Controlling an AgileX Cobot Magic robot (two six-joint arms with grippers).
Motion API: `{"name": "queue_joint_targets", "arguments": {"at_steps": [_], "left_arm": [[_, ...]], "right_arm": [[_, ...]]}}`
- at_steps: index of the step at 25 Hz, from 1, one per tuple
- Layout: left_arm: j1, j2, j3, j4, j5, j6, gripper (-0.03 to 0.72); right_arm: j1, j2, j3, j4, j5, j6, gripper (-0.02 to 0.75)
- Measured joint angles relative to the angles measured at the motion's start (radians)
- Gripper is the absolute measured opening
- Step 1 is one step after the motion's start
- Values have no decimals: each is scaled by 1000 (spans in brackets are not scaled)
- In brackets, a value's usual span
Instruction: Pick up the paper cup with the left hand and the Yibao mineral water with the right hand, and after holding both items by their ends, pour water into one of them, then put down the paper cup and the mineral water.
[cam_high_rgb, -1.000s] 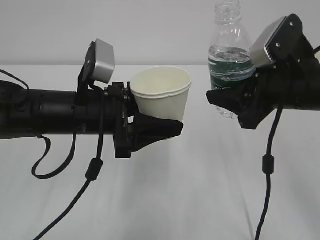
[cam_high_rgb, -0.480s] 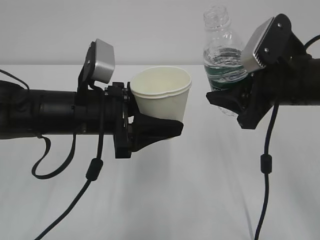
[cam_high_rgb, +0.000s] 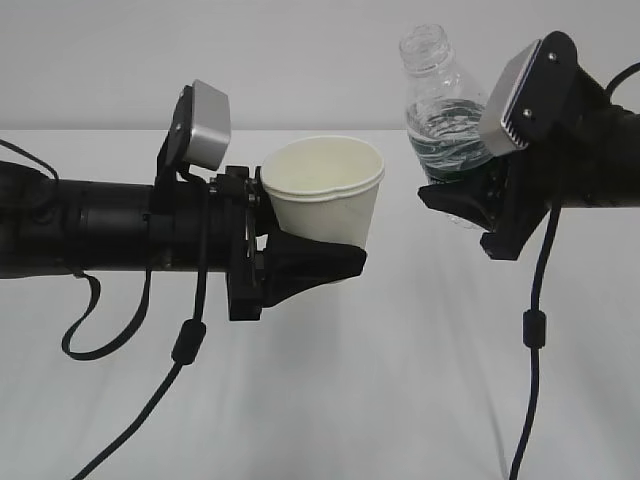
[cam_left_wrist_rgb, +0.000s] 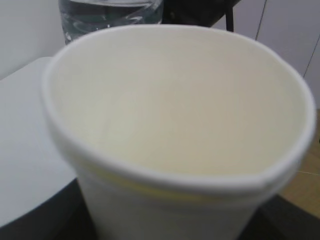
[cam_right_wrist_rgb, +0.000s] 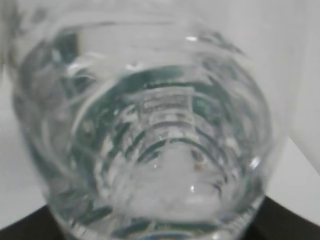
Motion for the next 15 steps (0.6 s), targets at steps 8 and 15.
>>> {"name": "queue_joint_targets", "arguments": {"at_steps": [8,15], "left_arm": [[-2,0,0,8,0,0,469],[-2,0,0,12,-2,0,469]], "right_arm": [[0,0,-35,-52,2,-4,417],[0,0,-47,-91,8,-4,417]]}}
